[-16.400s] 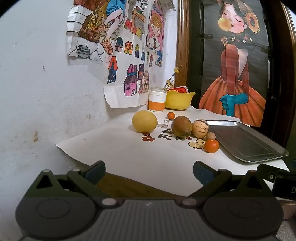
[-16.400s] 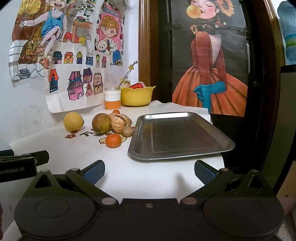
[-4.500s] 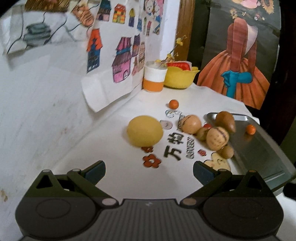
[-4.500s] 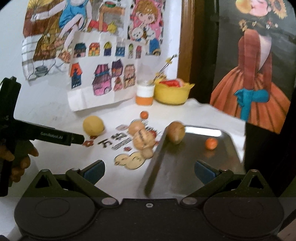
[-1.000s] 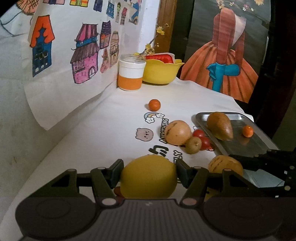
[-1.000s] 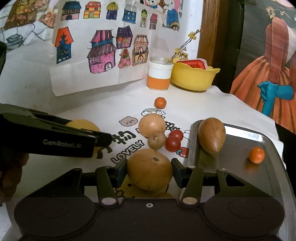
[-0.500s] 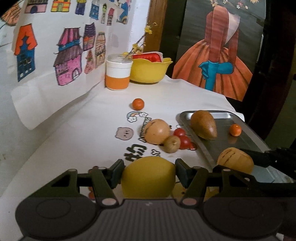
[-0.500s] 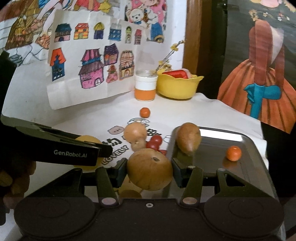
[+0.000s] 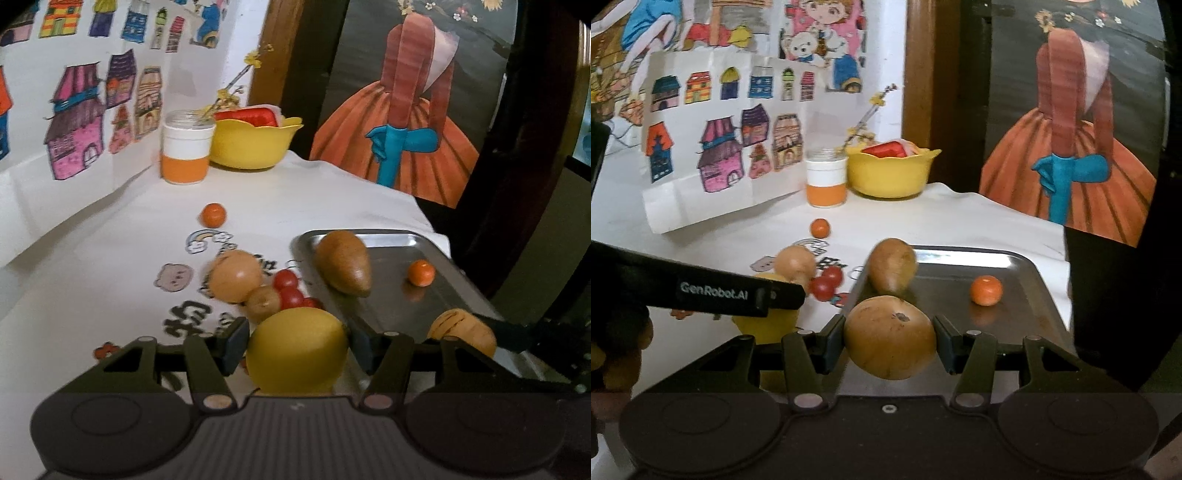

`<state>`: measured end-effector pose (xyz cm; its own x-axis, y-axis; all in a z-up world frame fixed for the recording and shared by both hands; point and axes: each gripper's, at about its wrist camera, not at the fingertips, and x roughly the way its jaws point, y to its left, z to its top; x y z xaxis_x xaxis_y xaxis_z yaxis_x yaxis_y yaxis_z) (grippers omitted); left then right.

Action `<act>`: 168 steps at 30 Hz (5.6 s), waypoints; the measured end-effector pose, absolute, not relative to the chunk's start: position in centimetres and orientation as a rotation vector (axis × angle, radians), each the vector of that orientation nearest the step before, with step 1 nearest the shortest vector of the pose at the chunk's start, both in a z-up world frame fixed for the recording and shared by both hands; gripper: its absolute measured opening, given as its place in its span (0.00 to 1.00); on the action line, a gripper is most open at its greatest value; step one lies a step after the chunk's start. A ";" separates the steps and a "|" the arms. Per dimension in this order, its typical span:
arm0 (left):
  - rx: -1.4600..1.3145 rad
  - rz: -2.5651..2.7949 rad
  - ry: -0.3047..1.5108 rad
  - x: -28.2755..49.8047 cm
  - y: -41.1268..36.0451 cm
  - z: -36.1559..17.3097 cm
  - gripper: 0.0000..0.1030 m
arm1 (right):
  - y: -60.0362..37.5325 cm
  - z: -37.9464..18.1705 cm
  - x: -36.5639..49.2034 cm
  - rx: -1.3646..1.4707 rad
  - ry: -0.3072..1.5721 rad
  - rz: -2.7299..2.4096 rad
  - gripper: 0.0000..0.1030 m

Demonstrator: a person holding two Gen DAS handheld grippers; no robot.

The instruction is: Organize fruits

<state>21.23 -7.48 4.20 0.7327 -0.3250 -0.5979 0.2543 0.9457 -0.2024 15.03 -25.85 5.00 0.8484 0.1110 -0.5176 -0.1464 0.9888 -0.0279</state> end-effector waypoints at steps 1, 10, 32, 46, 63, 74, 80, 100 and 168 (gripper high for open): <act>-0.112 -0.326 0.676 21.3 -7.9 4.3 0.61 | -26.2 4.9 15.1 -0.065 0.544 0.130 0.51; -0.135 -0.369 0.667 22.4 -10.9 4.7 0.61 | -28.3 3.9 16.4 -0.064 0.568 0.089 0.51; -0.141 -0.390 0.693 25.0 -14.3 3.1 0.61 | -31.2 2.5 19.5 -0.054 0.598 0.046 0.51; -0.134 -0.392 0.685 25.3 -14.5 3.1 0.61 | -31.2 2.4 19.6 -0.050 0.598 0.046 0.51; -0.123 -0.406 0.690 25.0 -14.4 3.0 0.65 | -31.4 2.4 19.5 -0.055 0.590 0.035 0.65; -0.142 -0.385 0.642 24.0 -13.5 4.1 0.86 | -31.3 2.9 18.4 -0.038 0.578 0.008 0.91; -0.141 -0.365 0.585 23.0 -12.9 5.1 0.96 | -31.4 3.8 17.4 -0.027 0.559 -0.005 0.99; -0.147 -0.287 0.528 19.7 -8.5 6.5 0.99 | -29.1 6.2 13.1 -0.054 0.523 0.000 0.99; -0.053 -0.332 0.686 22.1 -1.7 3.3 0.99 | -16.5 2.7 12.7 -0.147 0.652 0.301 0.79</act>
